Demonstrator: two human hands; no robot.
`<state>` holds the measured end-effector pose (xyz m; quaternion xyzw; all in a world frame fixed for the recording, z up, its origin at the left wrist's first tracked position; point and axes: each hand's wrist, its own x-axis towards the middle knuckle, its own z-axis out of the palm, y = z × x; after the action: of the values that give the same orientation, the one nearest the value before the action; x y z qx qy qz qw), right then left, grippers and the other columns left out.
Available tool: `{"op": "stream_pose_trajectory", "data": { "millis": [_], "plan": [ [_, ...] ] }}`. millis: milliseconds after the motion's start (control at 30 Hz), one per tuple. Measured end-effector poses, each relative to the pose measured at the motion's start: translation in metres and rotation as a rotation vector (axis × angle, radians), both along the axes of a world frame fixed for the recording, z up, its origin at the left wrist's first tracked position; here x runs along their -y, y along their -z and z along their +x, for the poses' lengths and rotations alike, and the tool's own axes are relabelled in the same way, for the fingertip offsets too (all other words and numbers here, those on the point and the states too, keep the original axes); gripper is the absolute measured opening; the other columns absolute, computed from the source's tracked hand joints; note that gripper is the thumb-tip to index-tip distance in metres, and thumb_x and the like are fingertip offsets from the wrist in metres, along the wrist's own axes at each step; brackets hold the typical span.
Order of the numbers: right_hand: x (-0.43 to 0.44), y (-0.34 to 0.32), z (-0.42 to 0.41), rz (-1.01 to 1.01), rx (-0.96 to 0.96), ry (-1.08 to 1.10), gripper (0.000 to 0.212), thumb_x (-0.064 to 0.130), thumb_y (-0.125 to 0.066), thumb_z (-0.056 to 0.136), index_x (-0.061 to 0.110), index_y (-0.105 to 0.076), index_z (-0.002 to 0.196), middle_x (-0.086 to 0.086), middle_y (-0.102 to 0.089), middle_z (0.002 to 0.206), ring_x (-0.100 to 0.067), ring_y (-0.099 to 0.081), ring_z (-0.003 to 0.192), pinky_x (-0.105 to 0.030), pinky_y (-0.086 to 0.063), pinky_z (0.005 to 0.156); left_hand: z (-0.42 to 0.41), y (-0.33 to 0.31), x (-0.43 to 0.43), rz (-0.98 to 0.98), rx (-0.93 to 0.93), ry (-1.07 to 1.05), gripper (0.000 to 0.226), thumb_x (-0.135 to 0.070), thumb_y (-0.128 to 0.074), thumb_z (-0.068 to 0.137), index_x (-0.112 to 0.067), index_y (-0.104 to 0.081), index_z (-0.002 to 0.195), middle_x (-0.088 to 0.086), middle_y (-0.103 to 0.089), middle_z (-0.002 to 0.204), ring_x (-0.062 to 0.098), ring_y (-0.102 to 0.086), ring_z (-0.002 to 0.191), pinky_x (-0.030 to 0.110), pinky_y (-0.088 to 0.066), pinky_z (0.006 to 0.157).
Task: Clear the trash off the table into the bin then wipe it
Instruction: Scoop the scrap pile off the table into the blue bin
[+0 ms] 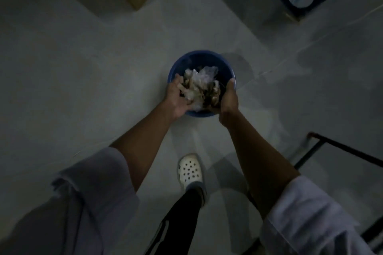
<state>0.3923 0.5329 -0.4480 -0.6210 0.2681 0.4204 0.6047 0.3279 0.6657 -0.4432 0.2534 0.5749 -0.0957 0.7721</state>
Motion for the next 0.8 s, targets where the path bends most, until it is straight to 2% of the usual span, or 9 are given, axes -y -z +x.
{"op": "stream_pose_trajectory", "data": {
  "millis": [33, 67, 133, 167, 300, 367, 533, 667, 800],
  "plan": [
    [0.004, -0.008, -0.005, -0.052, -0.004, 0.022, 0.067, 0.069, -0.032, 0.102, 0.021, -0.057, 0.142, -0.002, -0.068, 0.125, -0.026, -0.065, 0.118, -0.048, -0.059, 0.093, -0.007, -0.009, 0.006, 0.005, -0.020, -0.017, 0.083, -0.065, -0.047, 0.096, -0.011, -0.030, 0.158, 0.023, -0.034, 0.160, 0.046, -0.037, 0.144, 0.060, -0.034, 0.116],
    [0.009, -0.019, -0.010, -0.089, -0.013, 0.041, 0.069, 0.068, -0.033, 0.102, 0.019, -0.052, 0.147, -0.004, -0.063, 0.129, -0.027, -0.062, 0.119, -0.046, -0.060, 0.088, -0.012, -0.026, 0.011, 0.010, -0.011, -0.007, 0.082, -0.065, -0.047, 0.096, -0.012, -0.033, 0.156, 0.022, -0.039, 0.157, 0.044, -0.042, 0.141, 0.057, -0.038, 0.114],
    [0.020, -0.055, -0.023, -0.100, -0.023, 0.050, 0.067, 0.063, -0.029, 0.105, 0.015, -0.050, 0.146, -0.006, -0.061, 0.127, -0.024, -0.062, 0.107, -0.034, -0.057, 0.072, -0.026, -0.064, 0.026, 0.038, 0.016, 0.050, 0.073, -0.065, -0.045, 0.098, -0.016, -0.043, 0.152, 0.018, -0.051, 0.147, 0.035, -0.054, 0.127, 0.047, -0.046, 0.103],
    [0.025, -0.078, -0.027, -0.085, -0.030, 0.061, 0.065, 0.062, -0.027, 0.106, 0.015, -0.052, 0.144, -0.007, -0.062, 0.127, -0.022, -0.062, 0.104, -0.033, -0.055, 0.072, -0.032, -0.085, 0.036, 0.051, 0.026, 0.071, 0.070, -0.065, -0.044, 0.099, -0.019, -0.044, 0.151, 0.016, -0.052, 0.145, 0.032, -0.055, 0.124, 0.045, -0.045, 0.098],
    [0.051, -0.183, -0.044, -0.021, -0.064, 0.139, 0.065, 0.065, -0.021, 0.105, 0.018, -0.058, 0.132, -0.004, -0.061, 0.128, -0.025, -0.058, 0.116, -0.046, -0.051, 0.100, -0.049, -0.180, 0.074, 0.087, 0.106, 0.088, 0.068, -0.063, -0.040, 0.101, -0.027, -0.032, 0.158, 0.017, -0.046, 0.152, 0.034, -0.048, 0.137, 0.055, -0.041, 0.102],
    [0.072, -0.244, -0.048, 0.039, -0.043, 0.154, 0.065, 0.065, -0.020, 0.105, 0.019, -0.058, 0.131, -0.003, -0.061, 0.126, -0.024, -0.058, 0.117, -0.047, -0.052, 0.102, -0.055, -0.231, 0.101, 0.151, 0.158, 0.101, 0.064, -0.059, -0.039, 0.103, -0.026, -0.035, 0.157, 0.016, -0.049, 0.151, 0.030, -0.051, 0.133, 0.054, -0.043, 0.105],
    [0.161, -0.387, -0.056, 0.134, 0.145, 0.108, 0.074, 0.064, -0.017, 0.105, 0.013, -0.059, 0.141, -0.006, -0.063, 0.136, -0.023, -0.058, 0.125, -0.037, -0.056, 0.089, -0.059, -0.365, 0.193, 0.306, 0.319, 0.219, 0.052, -0.048, -0.043, 0.104, -0.023, -0.044, 0.149, 0.011, -0.058, 0.141, 0.023, -0.057, 0.128, 0.053, -0.047, 0.107],
    [0.264, -0.462, -0.080, 0.145, 0.351, 0.080, 0.072, 0.063, -0.019, 0.106, 0.016, -0.066, 0.134, -0.005, -0.067, 0.133, -0.020, -0.062, 0.122, -0.040, -0.055, 0.094, -0.066, -0.449, 0.293, 0.497, 0.473, 0.395, 0.042, -0.044, -0.048, 0.104, -0.024, -0.055, 0.139, 0.004, -0.065, 0.132, 0.017, -0.064, 0.119, 0.043, -0.055, 0.097],
    [0.382, -0.508, -0.108, 0.131, 0.447, 0.162, 0.066, 0.058, -0.025, 0.108, 0.013, -0.071, 0.124, -0.005, -0.074, 0.120, -0.021, -0.070, 0.109, -0.037, -0.056, 0.085, -0.080, -0.498, 0.412, 0.556, 0.577, 0.499, 0.038, -0.039, -0.059, 0.098, -0.018, -0.063, 0.129, 0.004, -0.071, 0.119, 0.019, -0.069, 0.108, 0.036, -0.055, 0.080]
  ]
}}
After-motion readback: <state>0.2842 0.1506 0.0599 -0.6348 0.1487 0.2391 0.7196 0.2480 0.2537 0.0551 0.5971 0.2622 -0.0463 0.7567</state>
